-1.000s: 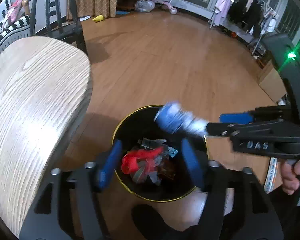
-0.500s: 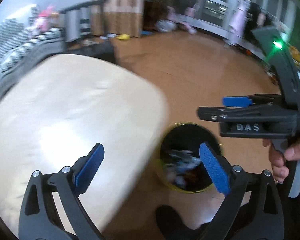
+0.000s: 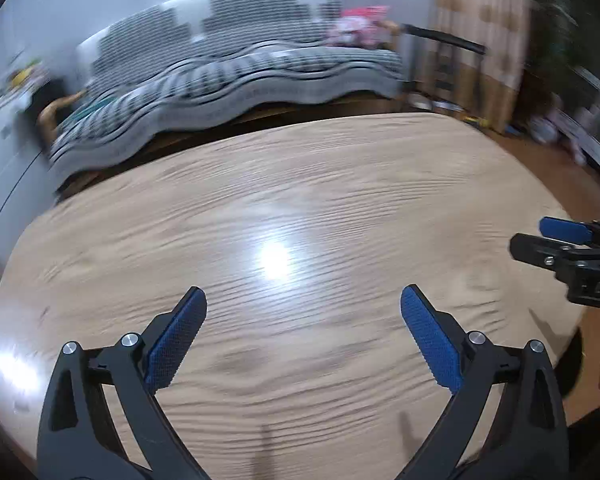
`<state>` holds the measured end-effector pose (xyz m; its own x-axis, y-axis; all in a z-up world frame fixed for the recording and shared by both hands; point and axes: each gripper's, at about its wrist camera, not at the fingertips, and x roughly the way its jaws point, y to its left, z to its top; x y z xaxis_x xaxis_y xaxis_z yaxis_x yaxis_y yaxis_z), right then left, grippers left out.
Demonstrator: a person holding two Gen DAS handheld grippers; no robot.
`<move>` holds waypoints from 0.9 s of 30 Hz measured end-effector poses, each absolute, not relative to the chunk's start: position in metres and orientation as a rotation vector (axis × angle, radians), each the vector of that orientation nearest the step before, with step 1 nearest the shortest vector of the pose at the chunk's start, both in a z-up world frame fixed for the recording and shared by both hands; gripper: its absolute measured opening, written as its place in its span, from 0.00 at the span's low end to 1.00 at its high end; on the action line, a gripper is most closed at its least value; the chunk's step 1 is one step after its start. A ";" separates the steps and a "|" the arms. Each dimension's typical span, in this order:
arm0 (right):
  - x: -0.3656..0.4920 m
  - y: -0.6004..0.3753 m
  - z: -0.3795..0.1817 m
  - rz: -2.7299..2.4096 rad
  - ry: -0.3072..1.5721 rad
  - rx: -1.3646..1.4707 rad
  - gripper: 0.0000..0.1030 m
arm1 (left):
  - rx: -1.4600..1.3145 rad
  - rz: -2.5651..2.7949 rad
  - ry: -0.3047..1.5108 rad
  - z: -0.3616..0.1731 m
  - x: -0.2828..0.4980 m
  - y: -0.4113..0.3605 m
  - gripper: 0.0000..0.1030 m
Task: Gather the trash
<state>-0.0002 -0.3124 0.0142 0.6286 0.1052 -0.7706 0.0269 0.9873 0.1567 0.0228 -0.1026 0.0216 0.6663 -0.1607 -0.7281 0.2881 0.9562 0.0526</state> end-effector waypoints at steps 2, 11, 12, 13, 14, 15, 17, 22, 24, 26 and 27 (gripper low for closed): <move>0.011 -0.280 0.013 0.081 0.888 0.127 0.71 | 0.163 -0.189 0.804 0.018 0.025 -0.072 0.92; 0.043 -0.187 -0.002 0.136 0.905 0.005 0.72 | 0.150 -0.069 0.792 0.021 0.044 -0.021 0.92; 0.049 -0.185 -0.003 0.136 0.908 0.003 0.72 | 0.153 -0.063 0.790 0.021 0.048 -0.019 0.92; 0.052 -0.183 -0.004 0.134 0.912 0.002 0.72 | 0.157 -0.058 0.790 0.021 0.050 -0.018 0.92; 0.055 -0.183 -0.007 0.132 0.916 0.003 0.72 | 0.159 -0.052 0.792 0.020 0.053 -0.016 0.92; 0.059 -0.181 -0.009 0.128 0.918 0.003 0.72 | 0.158 -0.049 0.796 0.019 0.051 -0.017 0.92; 0.062 -0.181 -0.012 0.129 0.925 0.006 0.72 | 0.144 -0.052 0.808 0.018 0.053 -0.014 0.92; 0.062 -0.183 -0.014 0.131 0.931 0.011 0.72 | 0.129 -0.048 0.808 0.018 0.050 -0.011 0.92; 0.060 -0.186 -0.014 0.134 0.932 0.011 0.72 | 0.124 -0.053 0.809 0.018 0.050 -0.010 0.92; 0.060 -0.186 -0.014 0.132 0.930 0.010 0.72 | 0.124 -0.056 0.809 0.018 0.050 -0.011 0.92; 0.059 -0.187 -0.014 0.133 0.931 0.010 0.72 | 0.123 -0.058 0.808 0.018 0.050 -0.011 0.92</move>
